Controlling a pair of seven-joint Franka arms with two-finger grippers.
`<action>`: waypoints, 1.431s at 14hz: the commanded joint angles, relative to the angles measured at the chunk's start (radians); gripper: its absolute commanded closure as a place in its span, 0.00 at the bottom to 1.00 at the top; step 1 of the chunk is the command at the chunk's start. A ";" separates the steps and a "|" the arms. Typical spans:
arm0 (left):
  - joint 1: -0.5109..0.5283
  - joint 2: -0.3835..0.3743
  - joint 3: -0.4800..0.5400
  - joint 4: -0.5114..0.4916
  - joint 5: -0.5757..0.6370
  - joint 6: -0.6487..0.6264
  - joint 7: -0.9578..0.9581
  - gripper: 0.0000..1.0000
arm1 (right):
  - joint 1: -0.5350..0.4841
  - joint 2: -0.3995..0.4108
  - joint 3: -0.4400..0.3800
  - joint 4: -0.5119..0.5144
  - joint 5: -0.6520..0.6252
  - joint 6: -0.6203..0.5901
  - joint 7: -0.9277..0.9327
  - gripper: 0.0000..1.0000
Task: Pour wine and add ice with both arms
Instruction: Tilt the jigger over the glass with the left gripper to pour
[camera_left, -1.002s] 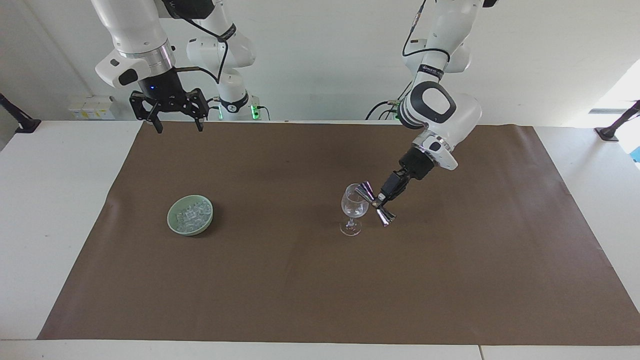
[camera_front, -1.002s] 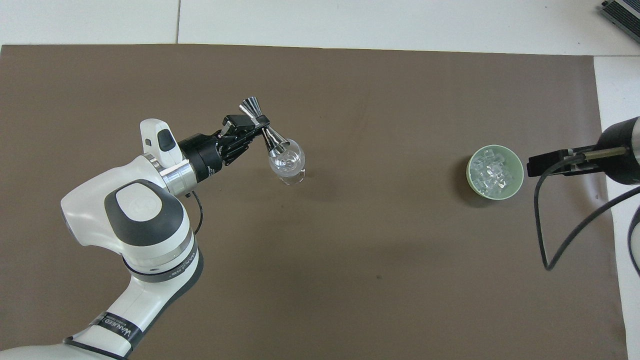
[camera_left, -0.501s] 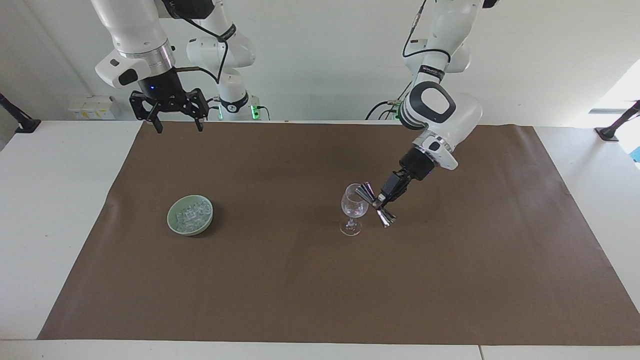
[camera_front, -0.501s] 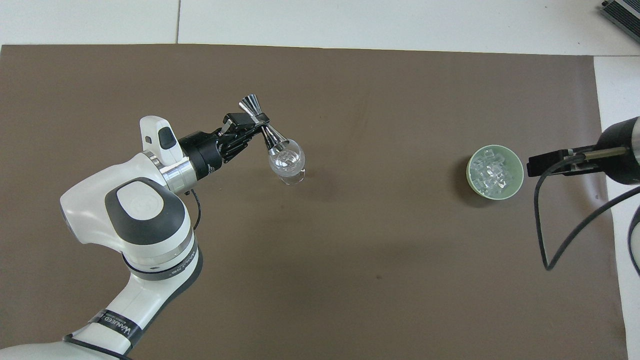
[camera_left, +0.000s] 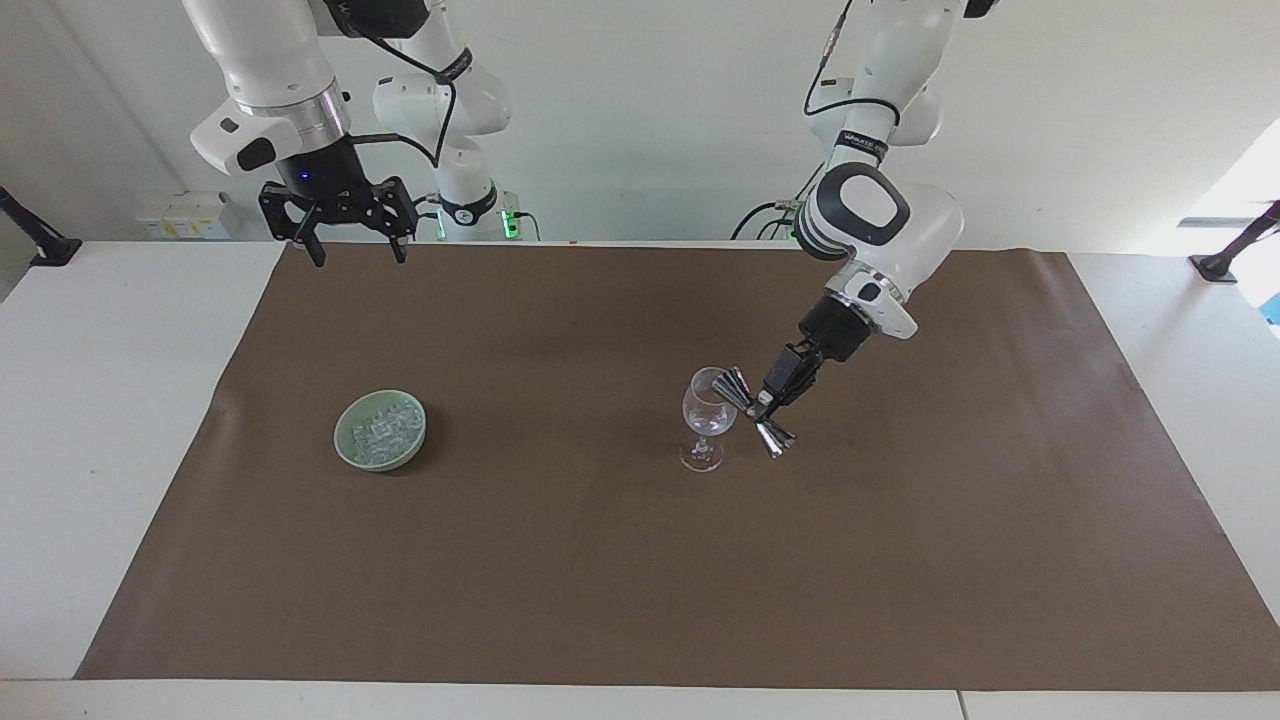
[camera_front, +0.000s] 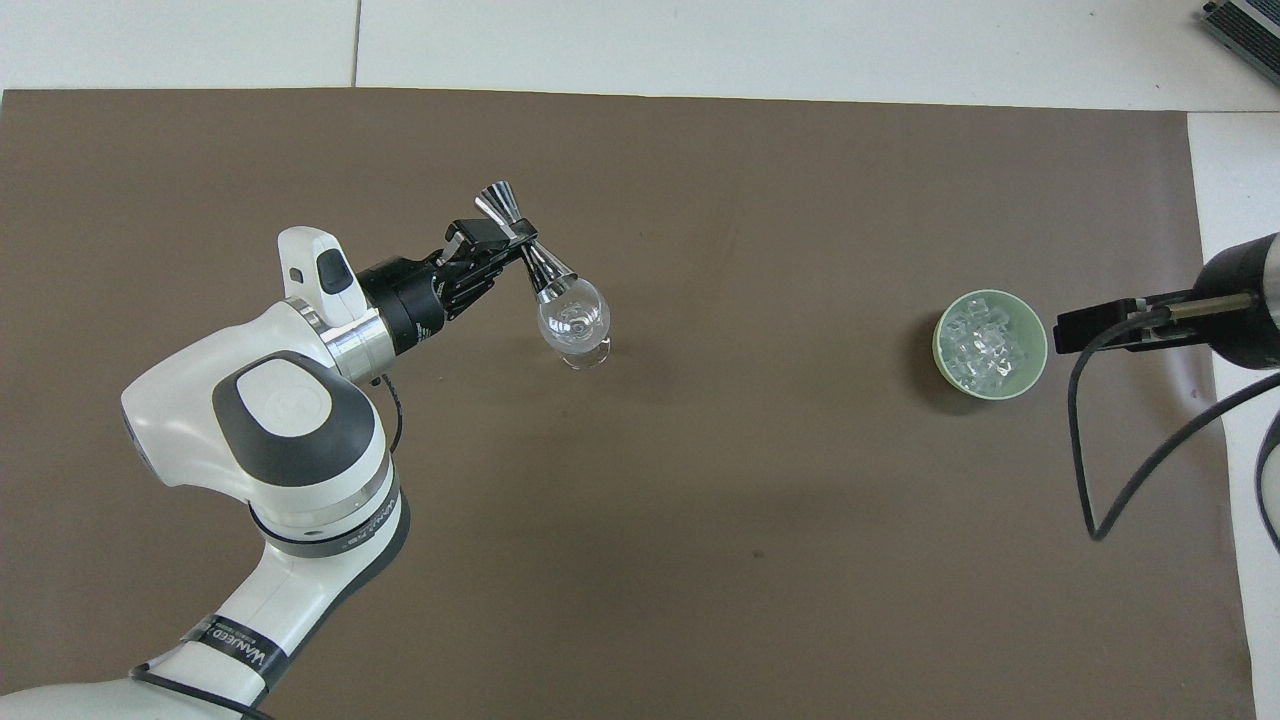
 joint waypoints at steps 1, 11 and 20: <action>-0.025 0.021 0.011 0.031 0.017 0.030 0.004 1.00 | -0.009 -0.012 0.003 -0.006 0.023 -0.013 -0.023 0.00; -0.028 0.021 0.011 0.031 0.047 0.030 0.002 1.00 | -0.009 -0.012 0.003 -0.006 0.023 -0.013 -0.023 0.00; -0.019 0.022 0.011 0.031 0.070 0.027 -0.004 1.00 | -0.009 -0.012 0.003 -0.006 0.023 -0.013 -0.023 0.00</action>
